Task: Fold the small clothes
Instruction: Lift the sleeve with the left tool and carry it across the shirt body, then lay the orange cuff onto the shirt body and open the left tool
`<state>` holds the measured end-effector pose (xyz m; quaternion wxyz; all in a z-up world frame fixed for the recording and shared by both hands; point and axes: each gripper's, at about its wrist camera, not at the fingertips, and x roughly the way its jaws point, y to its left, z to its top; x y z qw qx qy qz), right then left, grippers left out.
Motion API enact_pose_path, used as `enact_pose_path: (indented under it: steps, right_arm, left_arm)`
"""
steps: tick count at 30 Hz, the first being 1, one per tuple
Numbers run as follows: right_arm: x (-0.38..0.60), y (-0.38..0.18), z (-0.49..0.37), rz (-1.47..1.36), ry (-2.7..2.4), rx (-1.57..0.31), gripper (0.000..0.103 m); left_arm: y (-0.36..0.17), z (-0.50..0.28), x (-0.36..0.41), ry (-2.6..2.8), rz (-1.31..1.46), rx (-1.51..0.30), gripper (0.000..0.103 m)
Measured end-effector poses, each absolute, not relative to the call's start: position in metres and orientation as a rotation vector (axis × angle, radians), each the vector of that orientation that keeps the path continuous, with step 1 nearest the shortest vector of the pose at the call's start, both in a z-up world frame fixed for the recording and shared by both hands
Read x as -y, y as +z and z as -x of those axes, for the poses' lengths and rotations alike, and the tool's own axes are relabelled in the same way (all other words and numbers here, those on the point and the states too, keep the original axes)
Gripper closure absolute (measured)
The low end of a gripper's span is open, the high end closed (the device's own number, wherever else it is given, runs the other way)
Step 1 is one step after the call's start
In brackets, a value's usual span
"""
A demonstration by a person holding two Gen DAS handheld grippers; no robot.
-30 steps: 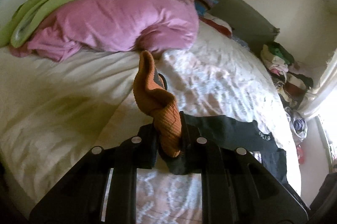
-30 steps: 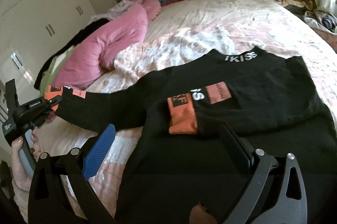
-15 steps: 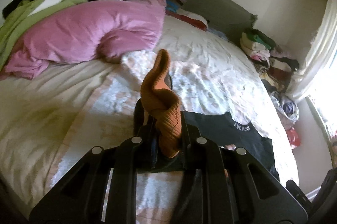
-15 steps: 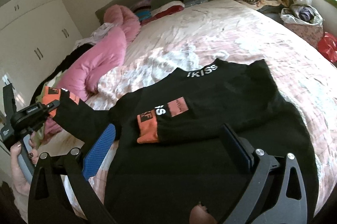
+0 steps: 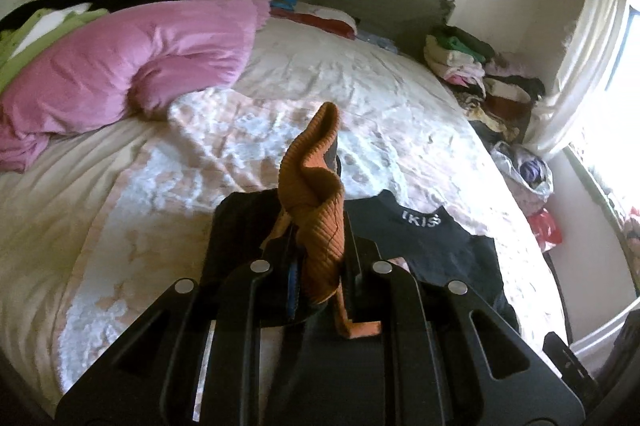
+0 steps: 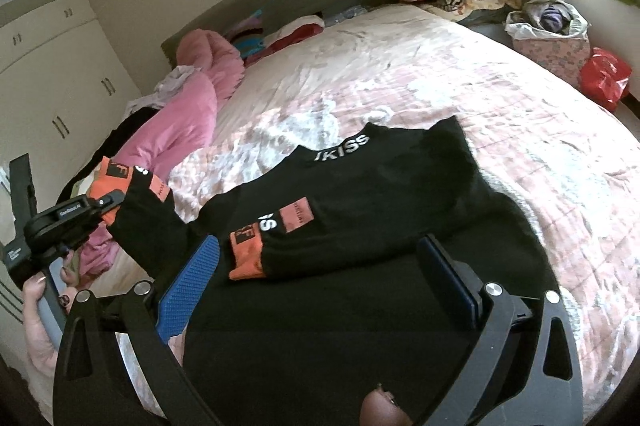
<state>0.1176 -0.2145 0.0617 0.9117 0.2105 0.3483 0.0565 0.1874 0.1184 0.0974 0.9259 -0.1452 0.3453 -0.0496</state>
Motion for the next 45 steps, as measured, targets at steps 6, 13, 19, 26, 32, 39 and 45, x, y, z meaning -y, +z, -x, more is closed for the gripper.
enact_pose_path:
  steps: [6, 13, 19, 26, 32, 39, 45]
  right_arm:
    - [0.237, 0.061, -0.108, -0.46, 0.073, -0.704, 0.004]
    - [0.255, 0.056, -0.101, -0.477, 0.031, -0.701, 0.004]
    - [0.264, 0.054, -0.097, -0.484, 0.003, -0.7, 0.004]
    - [0.277, 0.047, -0.093, -0.501, -0.023, -0.703, 0.004]
    - [0.286, 0.045, -0.09, -0.514, -0.038, -0.701, 0.004]
    - [0.293, 0.035, -0.092, -0.522, -0.064, -0.716, 0.004]
    - [0.294, 0.03, -0.096, -0.524, -0.065, -0.725, 0.004]
  left_arm:
    - [0.097, -0.193, -0.097, -0.133, 0.275, -0.722, 0.094]
    - [0.094, -0.199, -0.068, -0.176, 0.233, -0.742, 0.094]
    - [0.088, -0.205, -0.042, -0.218, 0.202, -0.76, 0.094]
    - [0.075, -0.215, -0.005, -0.26, 0.166, -0.797, 0.094]
    - [0.062, -0.221, 0.026, -0.302, 0.131, -0.837, 0.094]
    - [0.04, -0.228, 0.059, -0.346, 0.085, -0.893, 0.094]
    - [0.02, -0.231, 0.077, -0.383, 0.053, -0.941, 0.094]
